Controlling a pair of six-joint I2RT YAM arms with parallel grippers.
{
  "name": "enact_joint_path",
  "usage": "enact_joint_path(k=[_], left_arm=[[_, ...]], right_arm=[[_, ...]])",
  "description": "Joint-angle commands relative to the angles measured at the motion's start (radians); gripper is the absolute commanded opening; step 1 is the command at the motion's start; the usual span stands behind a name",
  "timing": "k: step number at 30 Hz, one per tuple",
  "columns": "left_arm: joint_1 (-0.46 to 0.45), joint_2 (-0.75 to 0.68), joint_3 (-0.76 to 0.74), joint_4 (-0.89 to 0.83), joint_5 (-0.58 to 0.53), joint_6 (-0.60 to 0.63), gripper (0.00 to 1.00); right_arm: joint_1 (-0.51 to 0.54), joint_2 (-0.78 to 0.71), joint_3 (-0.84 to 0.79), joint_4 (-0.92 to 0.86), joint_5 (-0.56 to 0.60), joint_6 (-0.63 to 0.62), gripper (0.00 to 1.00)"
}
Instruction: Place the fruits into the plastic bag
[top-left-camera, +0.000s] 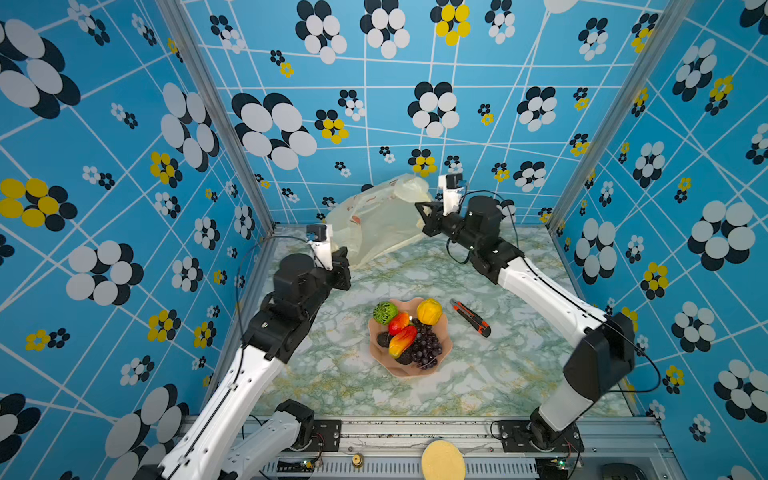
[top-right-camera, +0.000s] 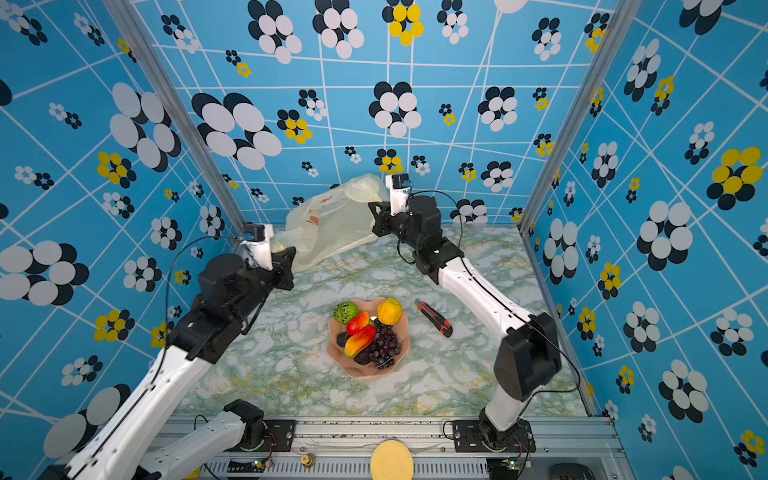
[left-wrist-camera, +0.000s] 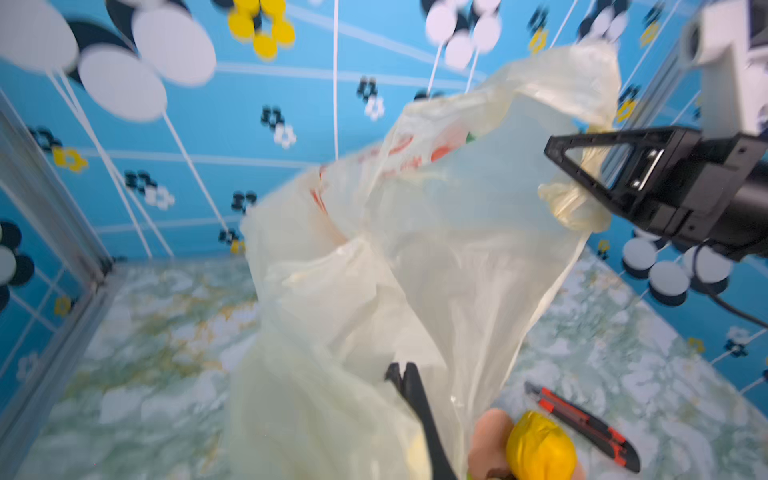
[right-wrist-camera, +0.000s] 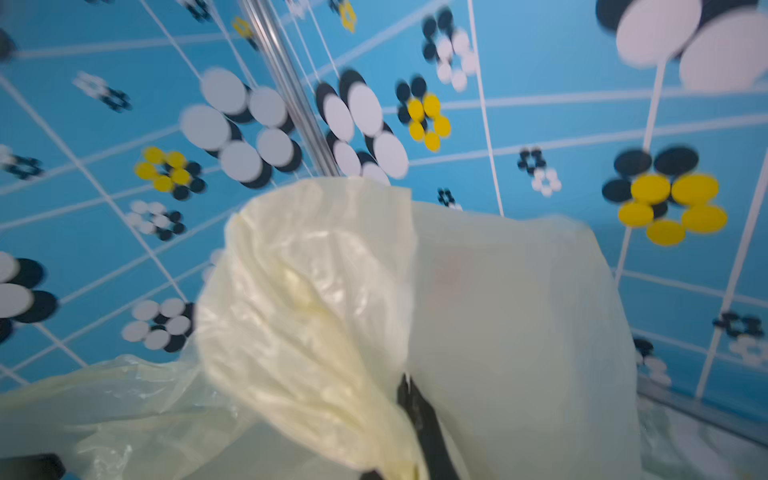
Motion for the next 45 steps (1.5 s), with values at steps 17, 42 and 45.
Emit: enact_joint_path(k=[17,42,45], left_arm=[[0.102,0.269,-0.078,-0.014,0.144,-0.136,0.00],[0.033,0.323,-0.032,-0.041,0.231,-0.161,0.00],[0.025,0.333,-0.019,-0.052,0.242,-0.153,0.00]], right_arm=[[-0.015,0.275,0.140,-0.284,-0.045,0.080,0.00],[-0.129,0.151,-0.030,-0.289,-0.116,0.157,0.74],[-0.131,0.129,-0.049,-0.295,-0.115,0.150,0.83]])
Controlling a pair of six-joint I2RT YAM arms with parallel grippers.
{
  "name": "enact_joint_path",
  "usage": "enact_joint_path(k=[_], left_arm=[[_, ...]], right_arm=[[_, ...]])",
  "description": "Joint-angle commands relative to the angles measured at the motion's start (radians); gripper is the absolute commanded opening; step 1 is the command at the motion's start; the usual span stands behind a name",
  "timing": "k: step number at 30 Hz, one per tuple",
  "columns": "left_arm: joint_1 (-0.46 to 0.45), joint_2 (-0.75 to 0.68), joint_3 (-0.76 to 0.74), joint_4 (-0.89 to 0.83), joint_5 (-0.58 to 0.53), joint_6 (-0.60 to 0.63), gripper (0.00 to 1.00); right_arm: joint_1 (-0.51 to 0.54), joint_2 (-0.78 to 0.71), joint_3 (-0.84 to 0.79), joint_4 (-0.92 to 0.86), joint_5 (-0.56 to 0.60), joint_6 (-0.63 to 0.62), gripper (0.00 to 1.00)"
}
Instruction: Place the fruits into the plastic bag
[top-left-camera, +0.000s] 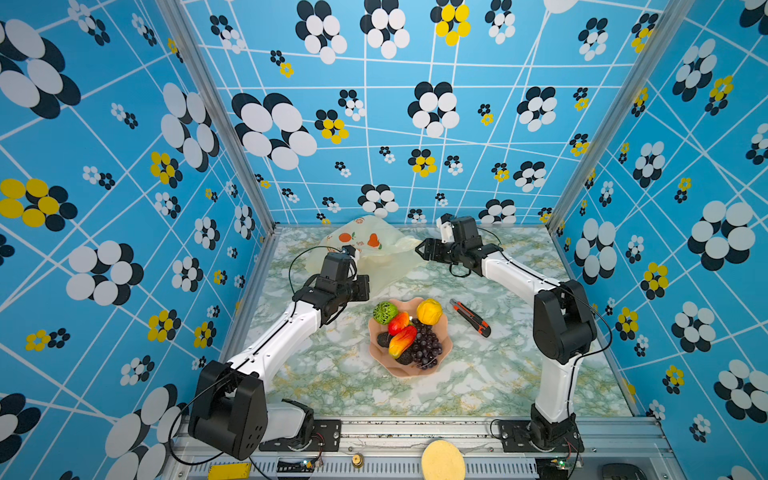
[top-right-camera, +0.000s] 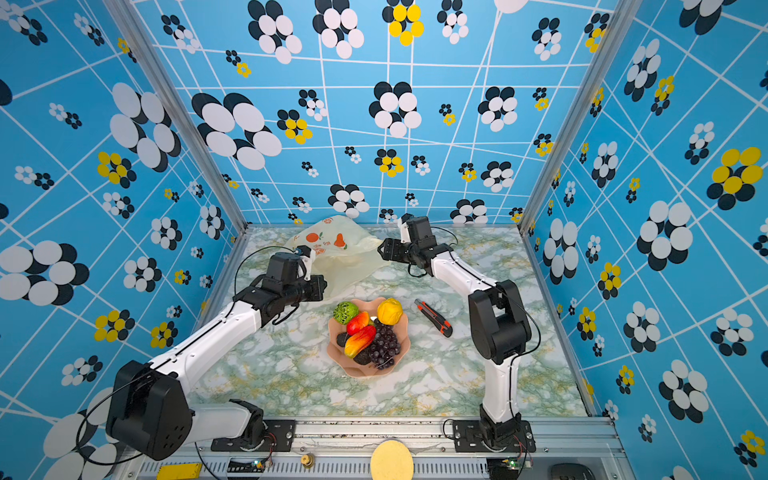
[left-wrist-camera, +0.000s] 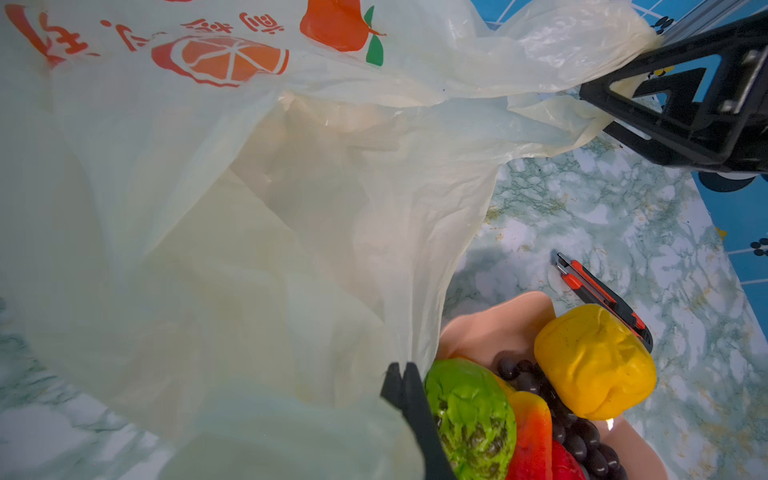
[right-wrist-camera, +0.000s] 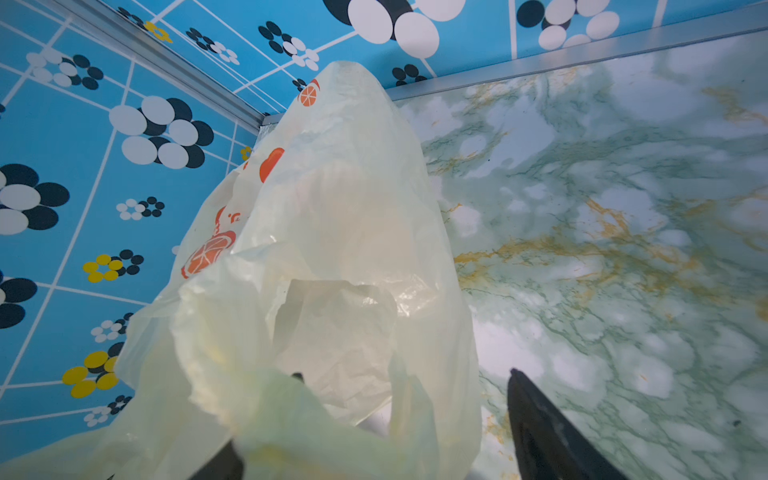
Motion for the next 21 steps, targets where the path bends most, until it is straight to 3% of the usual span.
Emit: enact_joint_path(k=[1,5,16,21], left_arm=[[-0.010,0.014,0.043,-0.029,0.030,0.006,0.00],[-0.013,0.027,0.063,-0.045,0.046,0.013,0.00],[-0.019,0.010,0.069,-0.057,0.062,0.035,0.00],[-0.022,0.003,0.069,-0.058,0.058,0.040,0.00]], right_arm=[[-0.007,-0.062,-0.019,-0.020,-0.004,-0.009,0.86],[-0.013,-0.089,-0.032,-0.037,-0.001,-0.012,0.99],[-0.015,-0.254,-0.091,-0.082,0.127,-0.031,0.99],[-0.016,-0.402,-0.178,-0.023,0.198,-0.048,0.99]])
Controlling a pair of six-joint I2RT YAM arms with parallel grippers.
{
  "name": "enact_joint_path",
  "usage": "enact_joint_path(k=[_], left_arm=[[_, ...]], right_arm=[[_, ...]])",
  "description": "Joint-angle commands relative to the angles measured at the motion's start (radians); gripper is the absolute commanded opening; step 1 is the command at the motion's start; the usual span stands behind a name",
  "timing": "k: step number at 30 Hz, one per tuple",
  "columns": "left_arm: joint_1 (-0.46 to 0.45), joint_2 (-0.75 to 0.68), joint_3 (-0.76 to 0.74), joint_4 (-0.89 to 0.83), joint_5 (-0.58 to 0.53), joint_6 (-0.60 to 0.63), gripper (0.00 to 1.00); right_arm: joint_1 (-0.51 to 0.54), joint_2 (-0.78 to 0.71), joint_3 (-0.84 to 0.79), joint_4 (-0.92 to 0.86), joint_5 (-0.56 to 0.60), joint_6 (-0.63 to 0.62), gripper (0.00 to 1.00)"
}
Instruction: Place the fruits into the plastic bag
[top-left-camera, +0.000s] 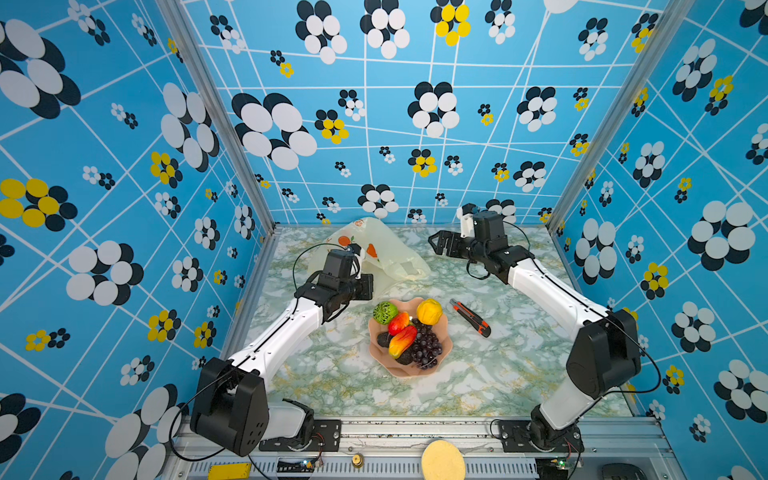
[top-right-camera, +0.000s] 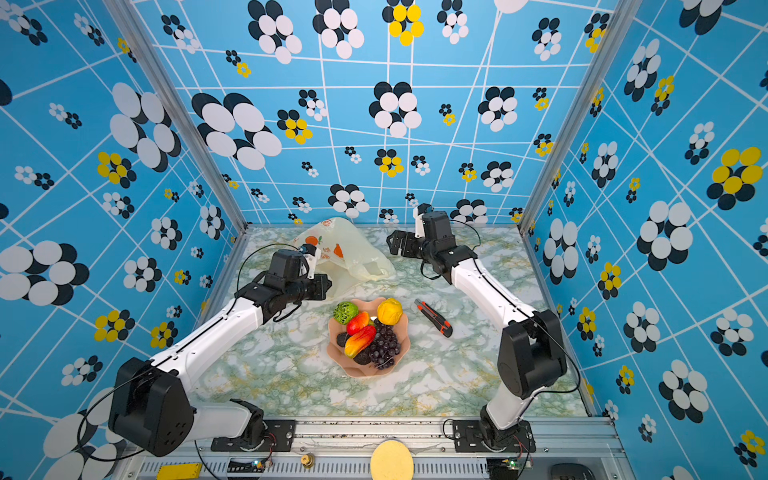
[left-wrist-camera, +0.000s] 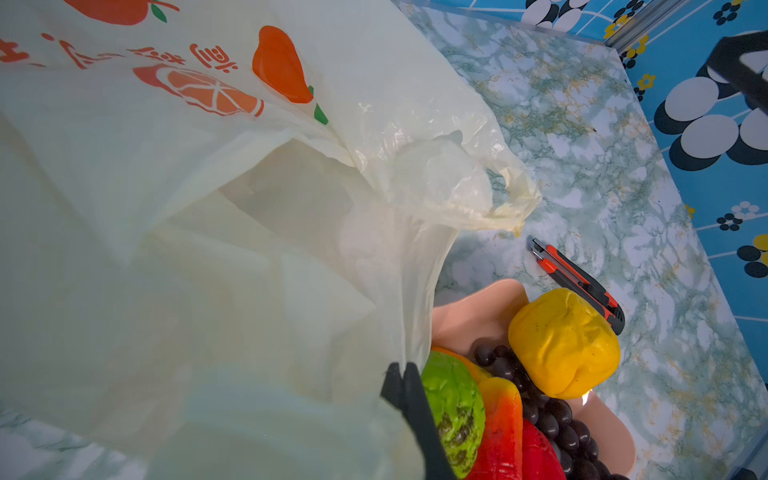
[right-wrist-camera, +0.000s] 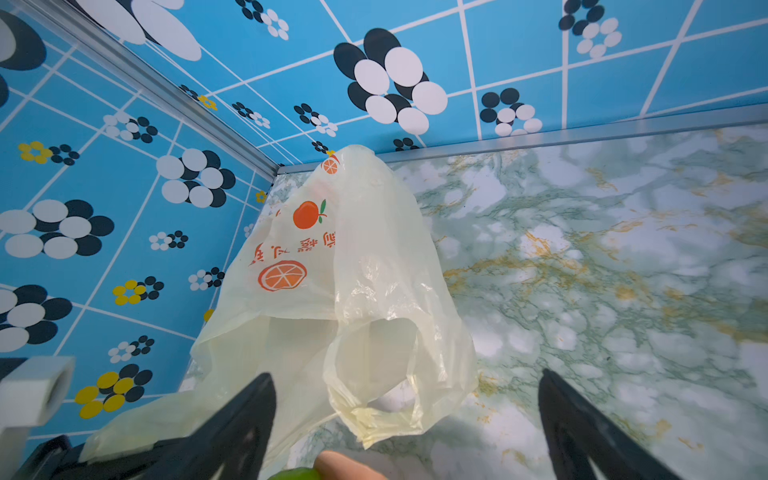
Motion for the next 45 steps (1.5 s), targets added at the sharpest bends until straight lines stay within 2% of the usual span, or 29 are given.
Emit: enact_joint_path(k=[1,4,6,7,9,13,20,24,27,33,38,45], left_arm=[[-0.009,-0.015,0.028,-0.026,0.010,0.023,0.00],[-0.010,-0.018,0.024,-0.027,0.011,0.029,0.00],[-0.010,-0.016,0.022,-0.030,0.014,0.034,0.00],[-0.011,-0.016,0.020,-0.030,0.015,0.036,0.00],[-0.012,-0.016,0.017,-0.030,0.019,0.038,0.00],[-0.013,-0.029,0.001,-0.015,0.022,0.039,0.00],[-0.011,-0.041,0.014,-0.020,0.011,0.035,0.00],[-0.007,-0.009,0.045,-0.050,0.073,0.023,0.00],[-0.010,0.005,0.060,-0.077,0.072,0.013,0.00],[-0.015,-0.003,0.053,-0.111,0.029,0.007,0.00],[-0.018,0.014,0.072,-0.136,0.039,0.011,0.00],[-0.020,0.034,0.094,-0.134,0.065,0.023,0.00]], right_arm=[[-0.005,-0.122,-0.063,0.053,0.077,-0.031,0.99],[-0.005,-0.224,-0.135,0.118,0.116,-0.023,0.99],[-0.007,-0.287,-0.202,0.166,0.174,0.045,0.99],[-0.007,-0.312,-0.236,0.207,0.169,0.048,0.99],[-0.006,-0.354,-0.286,0.272,0.078,0.003,0.99],[-0.007,-0.361,-0.216,0.088,-0.001,-0.018,1.00],[0.002,-0.363,-0.158,-0.182,-0.044,-0.043,0.99],[0.026,-0.356,-0.150,-0.284,-0.049,-0.054,1.00],[0.054,-0.337,-0.118,-0.375,-0.041,-0.081,1.00],[0.081,-0.245,-0.002,-0.594,0.011,-0.120,0.96],[0.082,-0.135,0.093,-0.741,-0.036,-0.141,0.92],[0.103,-0.024,0.143,-0.810,-0.072,-0.117,0.90]])
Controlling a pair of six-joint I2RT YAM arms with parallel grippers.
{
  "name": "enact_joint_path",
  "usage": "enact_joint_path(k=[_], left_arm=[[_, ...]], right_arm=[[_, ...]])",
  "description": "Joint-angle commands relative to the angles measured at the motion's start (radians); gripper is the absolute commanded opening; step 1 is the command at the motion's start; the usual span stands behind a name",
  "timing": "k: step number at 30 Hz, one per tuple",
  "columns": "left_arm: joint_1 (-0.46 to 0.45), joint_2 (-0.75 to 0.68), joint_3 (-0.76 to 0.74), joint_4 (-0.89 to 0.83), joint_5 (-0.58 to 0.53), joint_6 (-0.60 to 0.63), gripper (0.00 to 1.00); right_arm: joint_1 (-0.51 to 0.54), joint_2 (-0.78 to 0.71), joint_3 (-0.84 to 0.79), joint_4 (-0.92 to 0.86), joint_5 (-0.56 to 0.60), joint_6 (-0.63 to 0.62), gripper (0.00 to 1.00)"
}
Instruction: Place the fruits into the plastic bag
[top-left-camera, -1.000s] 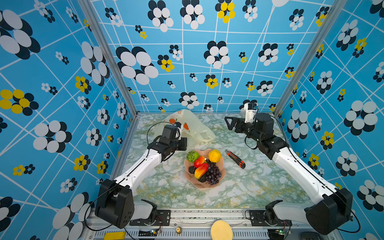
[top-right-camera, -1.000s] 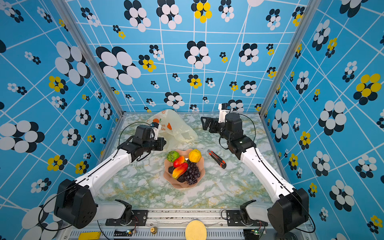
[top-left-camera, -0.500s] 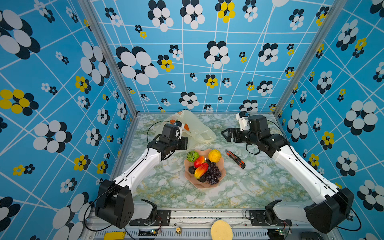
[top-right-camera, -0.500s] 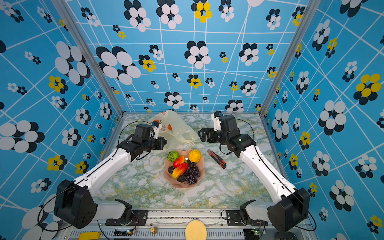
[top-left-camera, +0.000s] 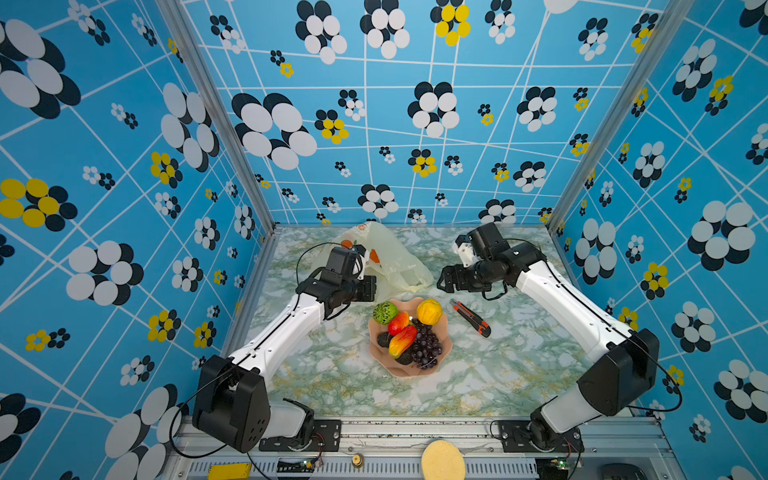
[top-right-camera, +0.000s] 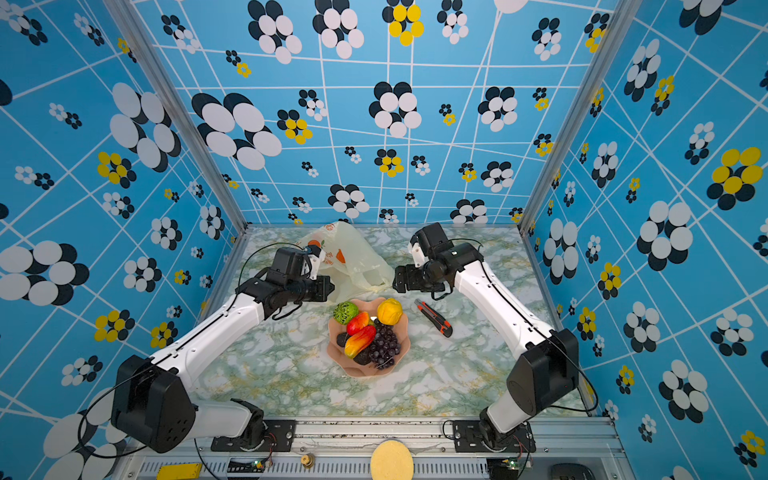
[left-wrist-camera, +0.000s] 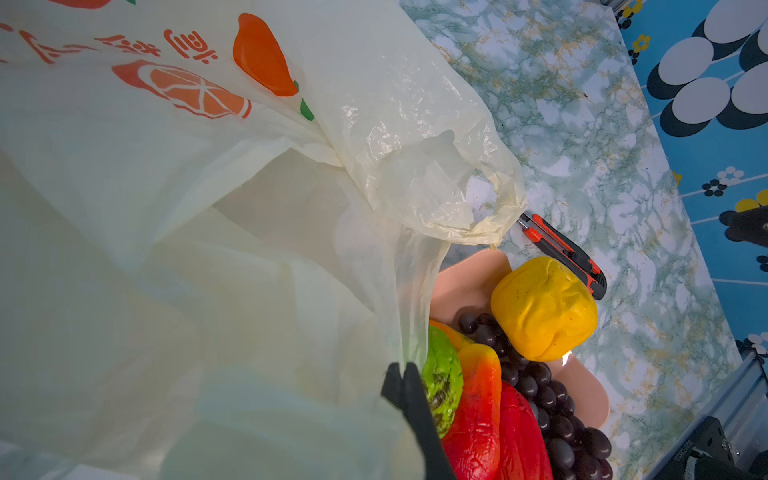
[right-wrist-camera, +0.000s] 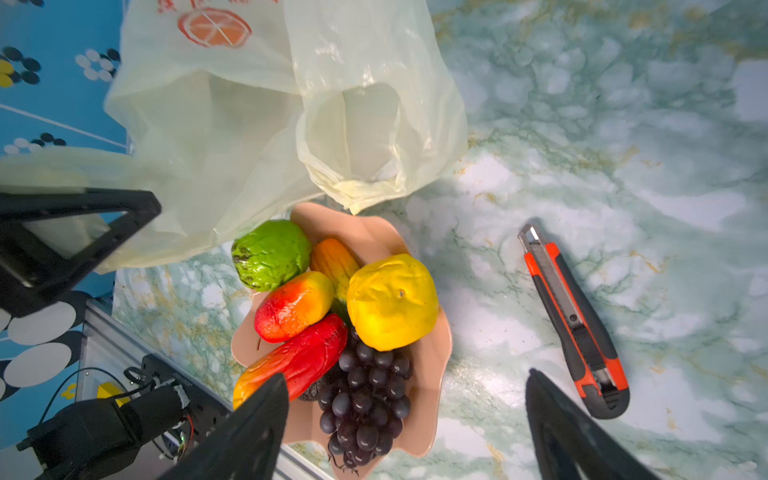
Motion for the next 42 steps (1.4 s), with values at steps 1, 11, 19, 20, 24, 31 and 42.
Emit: enact_joint_path(k=[1,11,19,20,24,31,42], left_arm=[[-0.005,0.012,0.030,-0.017,0.018,0.009,0.00],[-0.006,0.007,0.001,0.009,0.019,-0.005,0.00],[-0.006,-0.040,-0.028,0.035,0.018,-0.029,0.00],[-0.007,-0.041,-0.026,0.032,0.018,-0.027,0.00],[-0.008,-0.040,-0.003,0.022,0.029,-0.022,0.00],[-0.008,-0.048,0.020,0.009,0.034,-0.010,0.00],[-0.009,-0.069,0.036,-0.014,0.036,0.009,0.00]], right_arm=[[0.020,0.037,0.047,-0.090,-0.029,-0.001,0.90],[0.055,0.152,0.112,-0.154,-0.068,-0.045,0.99],[0.091,0.205,0.113,-0.138,-0.069,-0.046,0.99],[0.092,0.214,0.114,-0.138,-0.064,-0.044,0.99],[0.099,0.242,0.133,-0.145,-0.038,-0.047,0.97],[0.111,0.273,0.179,-0.132,0.016,-0.053,0.95],[0.199,0.385,0.394,-0.047,0.160,-0.353,0.94]])
